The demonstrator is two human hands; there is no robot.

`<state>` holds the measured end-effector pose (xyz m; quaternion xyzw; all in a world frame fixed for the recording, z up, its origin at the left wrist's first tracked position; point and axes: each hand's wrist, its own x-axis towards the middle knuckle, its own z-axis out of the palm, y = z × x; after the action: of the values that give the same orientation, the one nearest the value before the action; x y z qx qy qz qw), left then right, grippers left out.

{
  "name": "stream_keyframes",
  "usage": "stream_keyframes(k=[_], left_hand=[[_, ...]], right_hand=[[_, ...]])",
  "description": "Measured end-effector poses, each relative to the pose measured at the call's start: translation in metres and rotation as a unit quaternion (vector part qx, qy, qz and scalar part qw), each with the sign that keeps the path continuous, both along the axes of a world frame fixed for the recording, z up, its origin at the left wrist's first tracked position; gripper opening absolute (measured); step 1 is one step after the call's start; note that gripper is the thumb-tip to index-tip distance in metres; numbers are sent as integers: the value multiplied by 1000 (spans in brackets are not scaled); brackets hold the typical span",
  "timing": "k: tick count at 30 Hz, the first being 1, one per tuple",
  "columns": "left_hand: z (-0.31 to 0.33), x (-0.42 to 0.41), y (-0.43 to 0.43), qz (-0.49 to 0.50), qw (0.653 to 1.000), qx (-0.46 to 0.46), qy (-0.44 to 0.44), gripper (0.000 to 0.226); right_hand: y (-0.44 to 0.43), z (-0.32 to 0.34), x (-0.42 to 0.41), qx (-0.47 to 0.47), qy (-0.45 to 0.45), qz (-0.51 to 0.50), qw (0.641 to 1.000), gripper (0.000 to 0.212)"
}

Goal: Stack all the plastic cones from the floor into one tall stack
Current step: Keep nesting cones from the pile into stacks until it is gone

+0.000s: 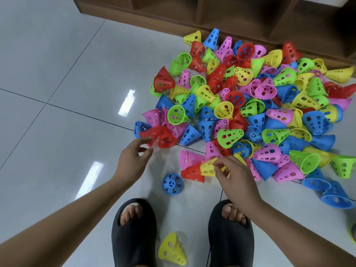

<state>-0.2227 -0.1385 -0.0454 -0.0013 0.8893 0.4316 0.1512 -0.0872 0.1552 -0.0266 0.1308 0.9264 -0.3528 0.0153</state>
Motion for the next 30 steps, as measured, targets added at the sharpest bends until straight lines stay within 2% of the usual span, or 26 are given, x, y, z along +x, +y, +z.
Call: stream_keyframes(k=[4,7,9,11,14,18,20,23,26,28,30], left_hand=[[12,11,-6,64,997,25,25,6],[23,20,-11,97,994,48,20,6],[30,25,-12,94,992,80,6,4],[37,30,-9,72,987,143,-30,9],[41,39,-3,38,974,205,-90,19],[35,50,3,1,966,223,-133,18],[28,55,6,-13,966,210,-152,19],[14,60,7,-29,968,183,-169,20],[-1,64,7,-28,973,155,-168,19],[-8,66,8,-20,977,136,-160,19],[-13,68,9,-17,980,122,-154,20]], right_hand=[[-2,20,-2,-25,24,-27,999,15],[-3,31,-5,-50,30,-60,997,22],[-6,37,-8,-104,35,-92,990,23],[-8,38,-11,-196,28,-131,971,21],[-9,34,-15,-333,-10,-179,926,15],[-14,30,-15,-540,-71,-221,809,18],[-19,28,-13,-597,-103,-210,767,20],[-28,22,-9,-634,-145,-201,733,20],[-37,16,-5,-641,-164,-203,722,20],[-43,10,-3,-623,-174,-180,741,19],[-47,4,0,-586,-186,-148,775,15]])
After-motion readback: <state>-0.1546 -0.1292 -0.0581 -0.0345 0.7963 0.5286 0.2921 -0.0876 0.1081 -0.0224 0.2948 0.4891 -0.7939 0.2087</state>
